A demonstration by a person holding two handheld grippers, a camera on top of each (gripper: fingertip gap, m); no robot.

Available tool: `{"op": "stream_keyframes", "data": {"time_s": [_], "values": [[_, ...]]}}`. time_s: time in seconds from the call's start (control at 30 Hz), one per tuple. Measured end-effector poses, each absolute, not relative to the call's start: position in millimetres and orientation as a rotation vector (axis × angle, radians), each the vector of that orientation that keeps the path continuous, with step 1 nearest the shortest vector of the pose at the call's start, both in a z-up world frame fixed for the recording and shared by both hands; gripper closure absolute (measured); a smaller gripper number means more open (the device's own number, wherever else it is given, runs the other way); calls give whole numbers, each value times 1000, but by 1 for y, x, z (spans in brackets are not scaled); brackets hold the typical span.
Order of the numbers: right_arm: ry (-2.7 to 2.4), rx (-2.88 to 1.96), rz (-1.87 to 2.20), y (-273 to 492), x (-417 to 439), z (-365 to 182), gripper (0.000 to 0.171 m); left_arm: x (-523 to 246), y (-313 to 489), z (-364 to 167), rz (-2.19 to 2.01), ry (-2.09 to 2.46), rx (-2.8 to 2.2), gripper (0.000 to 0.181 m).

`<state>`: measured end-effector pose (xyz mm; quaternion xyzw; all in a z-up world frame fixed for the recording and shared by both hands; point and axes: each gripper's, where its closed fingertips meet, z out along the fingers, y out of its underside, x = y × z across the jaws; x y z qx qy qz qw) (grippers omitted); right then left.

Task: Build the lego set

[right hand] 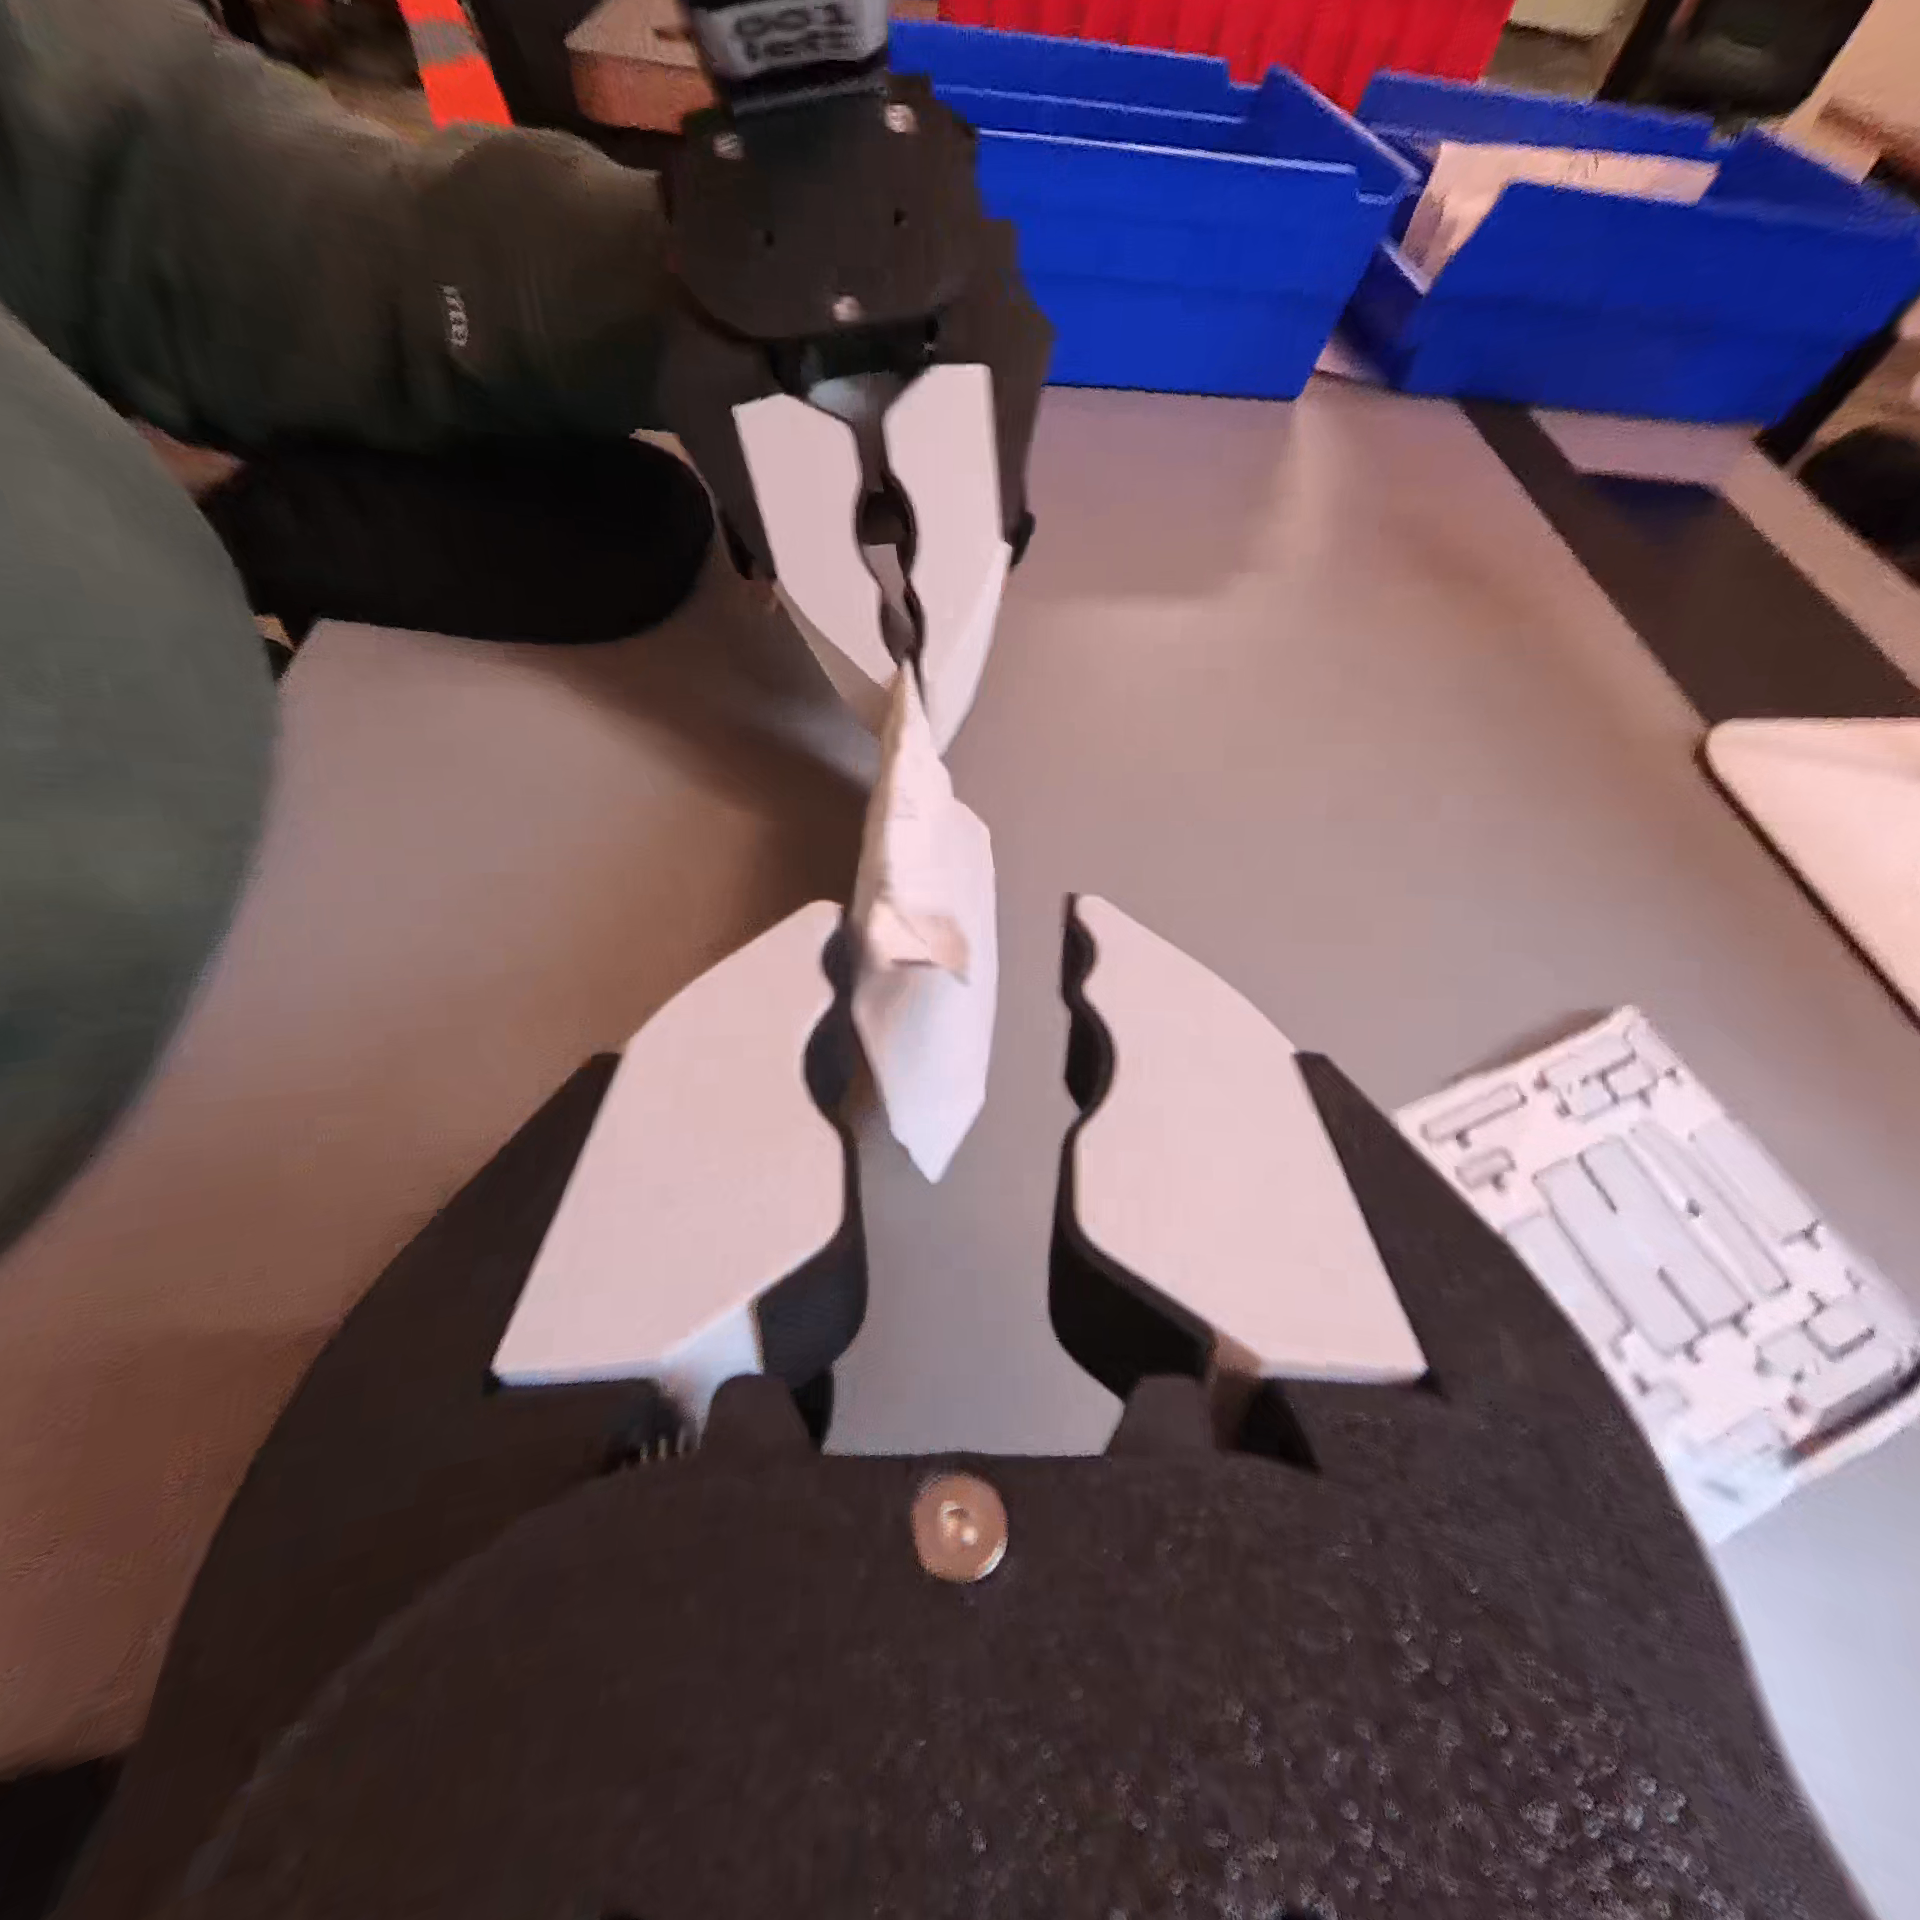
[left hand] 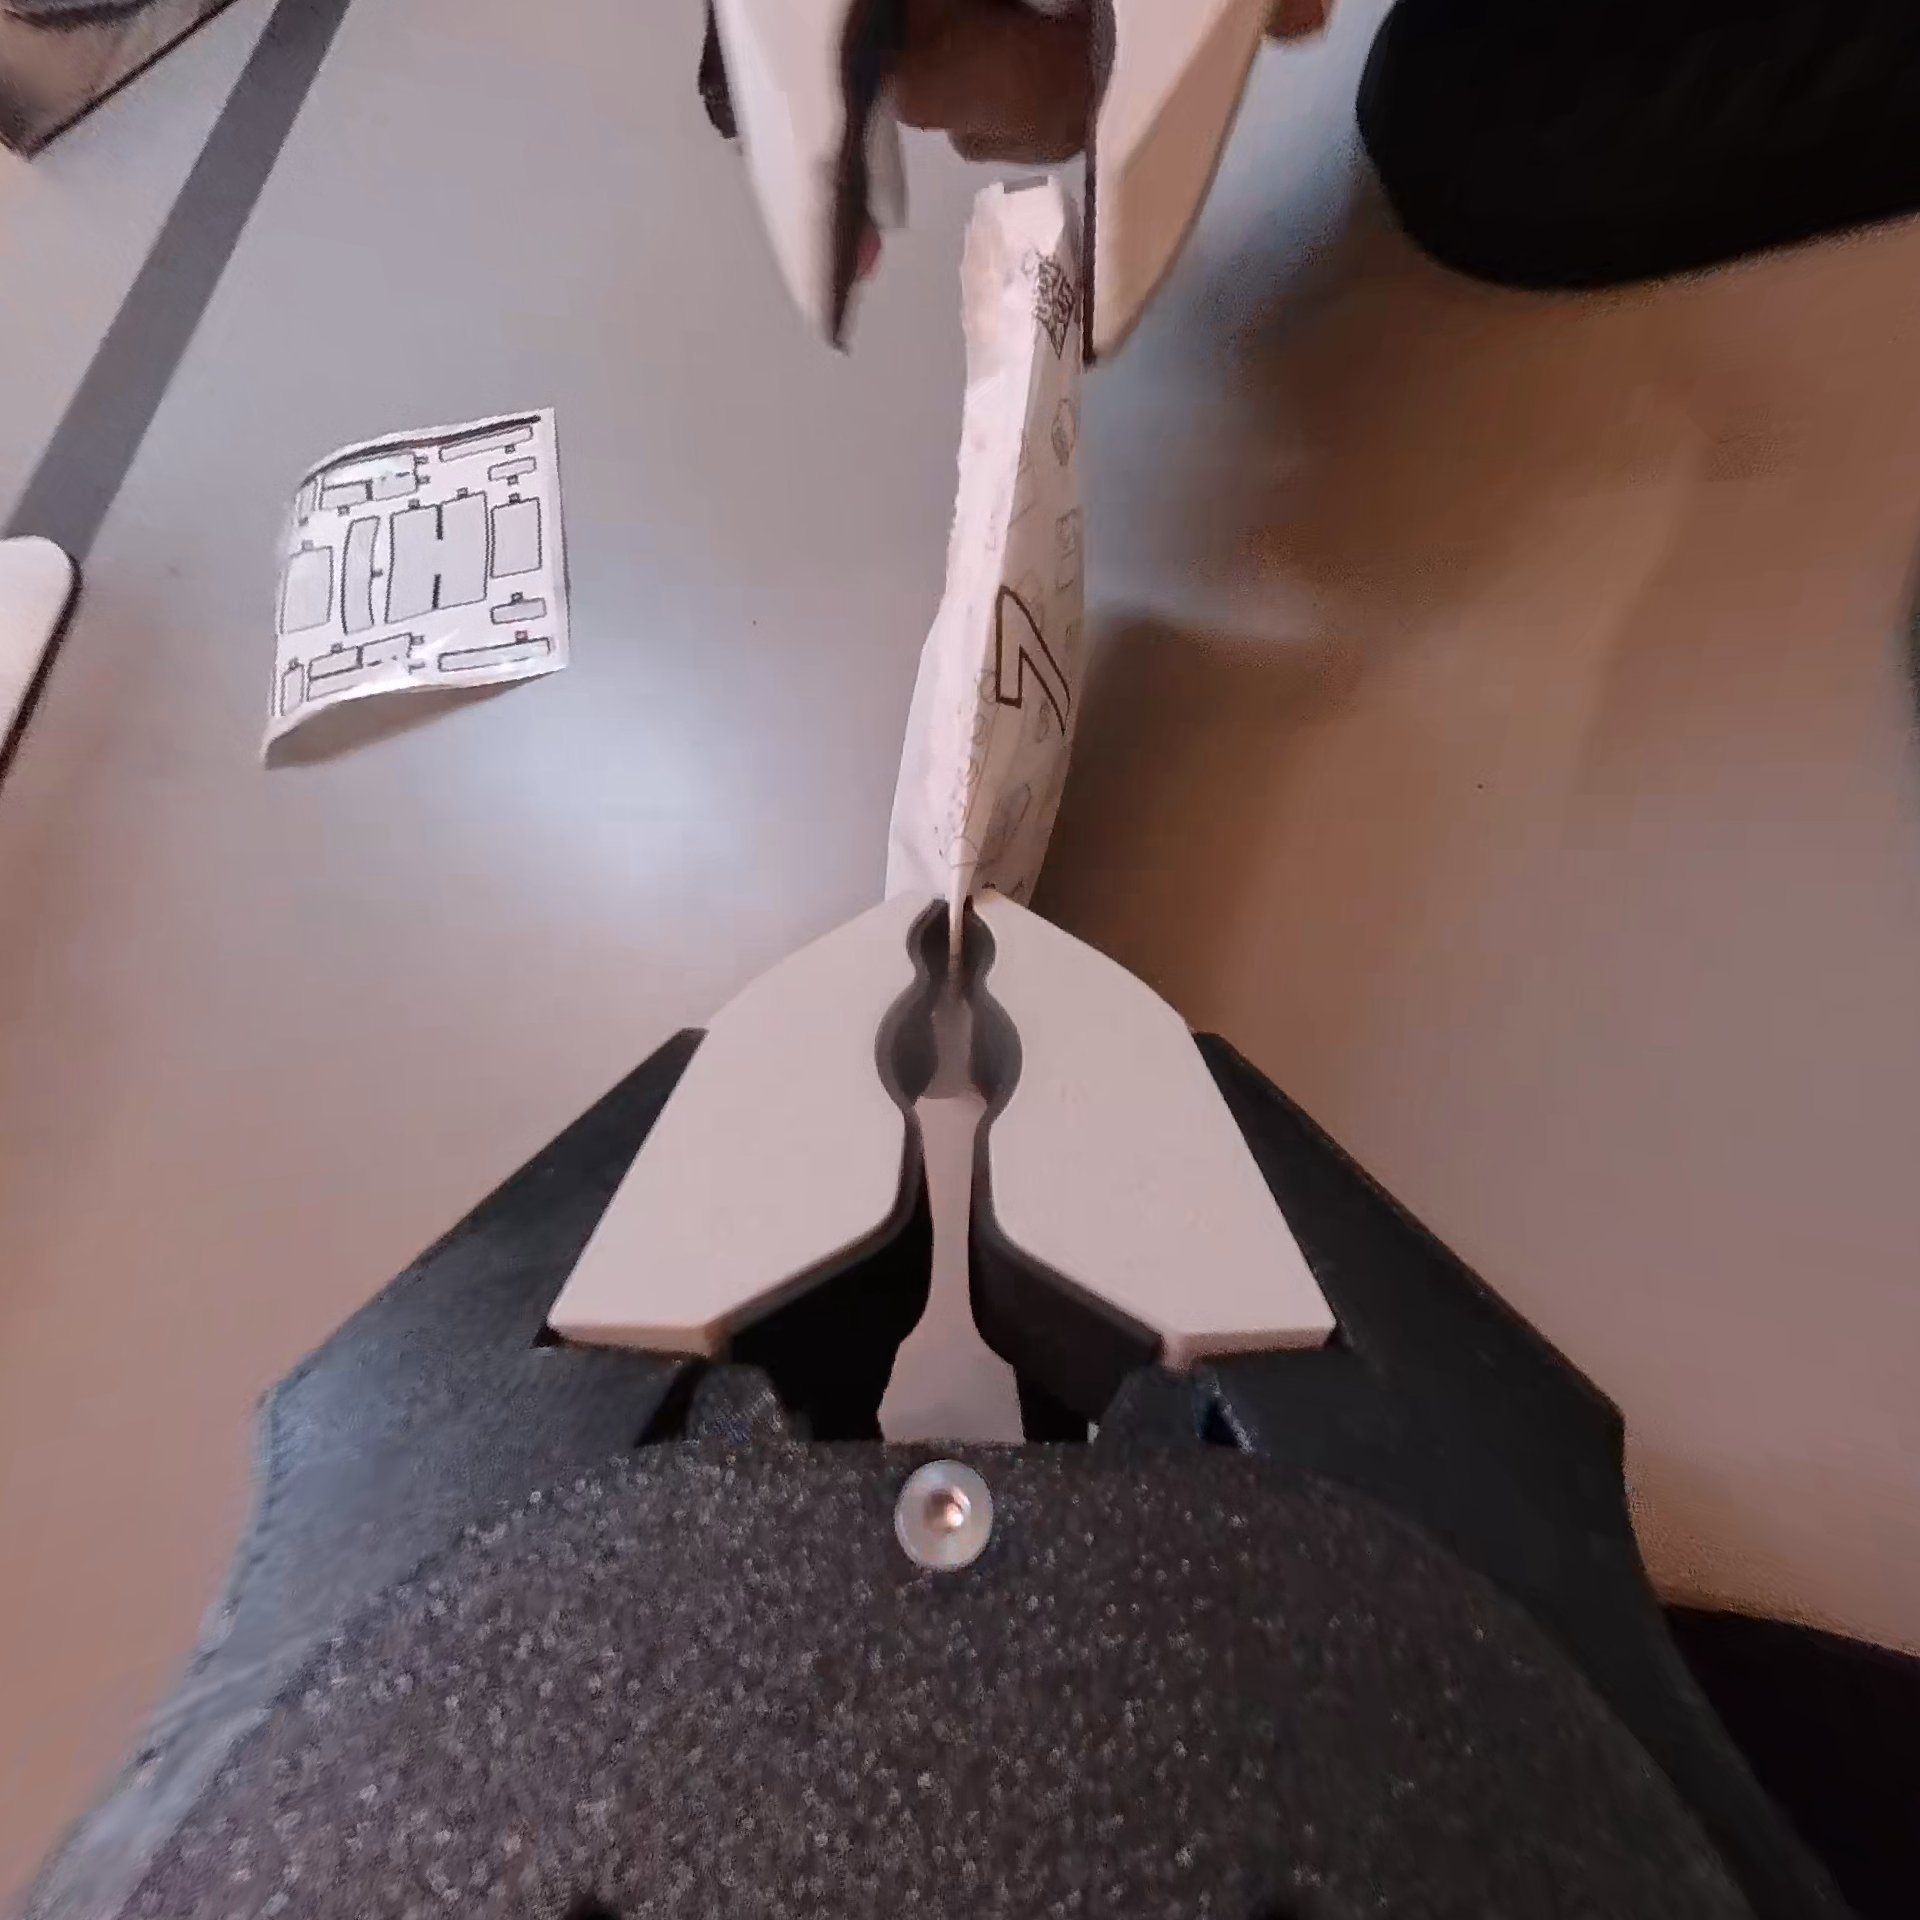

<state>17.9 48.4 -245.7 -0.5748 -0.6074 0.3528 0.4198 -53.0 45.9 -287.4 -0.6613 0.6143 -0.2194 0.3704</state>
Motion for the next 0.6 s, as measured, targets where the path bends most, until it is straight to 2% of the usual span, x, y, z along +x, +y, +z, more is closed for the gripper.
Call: {"op": "stream_keyframes", "data": {"time_s": [0.07,0.23,0.33,0.6], "values": [[-1568,-1403,848,46,7,-252,163,-54,50,-288,-628,1564,-1748,180],[-1361,-1602,903,88,7,-258,164,-61,73,-275,-865,1388,-1836,180],[-1303,-1638,821,106,16,-263,158,-76,95,-280,-736,1365,-1894,180],[-1184,-1594,719,113,30,-258,116,-122,148,-290,-607,934,-2074,179]]}}
